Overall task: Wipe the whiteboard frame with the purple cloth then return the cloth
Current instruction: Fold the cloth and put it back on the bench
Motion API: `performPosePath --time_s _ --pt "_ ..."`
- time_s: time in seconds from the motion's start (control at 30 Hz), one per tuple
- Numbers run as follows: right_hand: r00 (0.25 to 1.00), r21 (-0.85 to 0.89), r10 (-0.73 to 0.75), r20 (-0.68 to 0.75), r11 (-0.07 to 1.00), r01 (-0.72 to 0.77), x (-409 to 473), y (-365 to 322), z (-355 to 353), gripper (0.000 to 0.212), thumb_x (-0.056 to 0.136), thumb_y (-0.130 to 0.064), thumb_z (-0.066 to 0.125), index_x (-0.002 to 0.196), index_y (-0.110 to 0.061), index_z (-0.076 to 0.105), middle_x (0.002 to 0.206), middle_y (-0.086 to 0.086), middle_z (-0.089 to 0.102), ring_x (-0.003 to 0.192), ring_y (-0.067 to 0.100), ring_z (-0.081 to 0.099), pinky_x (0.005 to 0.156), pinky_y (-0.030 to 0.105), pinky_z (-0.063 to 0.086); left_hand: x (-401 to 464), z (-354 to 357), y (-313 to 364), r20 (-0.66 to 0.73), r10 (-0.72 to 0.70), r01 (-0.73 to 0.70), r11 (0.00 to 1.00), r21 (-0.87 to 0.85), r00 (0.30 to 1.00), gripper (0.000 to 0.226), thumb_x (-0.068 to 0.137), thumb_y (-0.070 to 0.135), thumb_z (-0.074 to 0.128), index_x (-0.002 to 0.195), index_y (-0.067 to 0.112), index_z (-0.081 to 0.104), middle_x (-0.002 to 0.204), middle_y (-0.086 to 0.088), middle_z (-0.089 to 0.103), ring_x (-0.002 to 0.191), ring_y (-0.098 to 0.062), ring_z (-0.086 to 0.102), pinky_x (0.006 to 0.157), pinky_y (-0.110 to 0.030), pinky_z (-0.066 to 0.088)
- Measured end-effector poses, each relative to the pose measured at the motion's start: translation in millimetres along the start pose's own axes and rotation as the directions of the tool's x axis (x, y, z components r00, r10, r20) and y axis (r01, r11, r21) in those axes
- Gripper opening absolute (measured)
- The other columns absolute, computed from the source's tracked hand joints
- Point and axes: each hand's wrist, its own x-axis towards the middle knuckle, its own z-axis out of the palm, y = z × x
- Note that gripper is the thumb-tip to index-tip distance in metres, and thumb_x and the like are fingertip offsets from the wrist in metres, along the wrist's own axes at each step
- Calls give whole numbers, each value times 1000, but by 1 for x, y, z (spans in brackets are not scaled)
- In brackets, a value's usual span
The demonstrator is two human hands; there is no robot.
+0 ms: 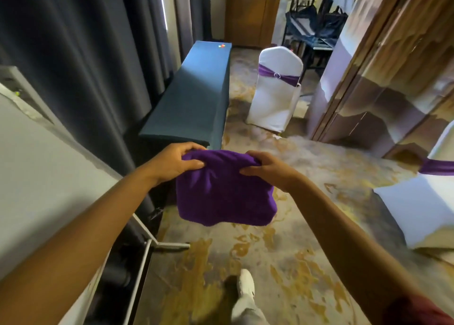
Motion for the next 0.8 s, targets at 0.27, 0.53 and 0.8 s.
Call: performPosePath --time_s 0.27,0.53,0.8 --pt "996 -152 -34 86 987 47 195 45 -87 22 90 -24 70 110 -15 68 101 8 71 90 21 66 82 36 52 170 -34 -45 -83 -142 144 989 21 986 17 88 25 81 98 39 77 103 11 80 97 -7 74 93 -32 58" --pt "973 -356 -134 188 914 195 377 35 -132 21 88 -28 73 105 -15 70 87 -3 66 77 11 57 73 27 45 281 -79 -73 -214 -309 284 948 -141 927 15 93 22 76 101 33 72 108 7 76 98 -11 72 84 -23 57" --pt "918 -489 -84 388 826 282 547 40 -121 23 88 -26 73 107 -15 70 89 -1 64 83 15 56 75 27 43 369 -117 -156 -142 -482 429 855 -292 864 27 95 16 73 119 3 68 118 -28 73 99 -32 70 102 -61 52"
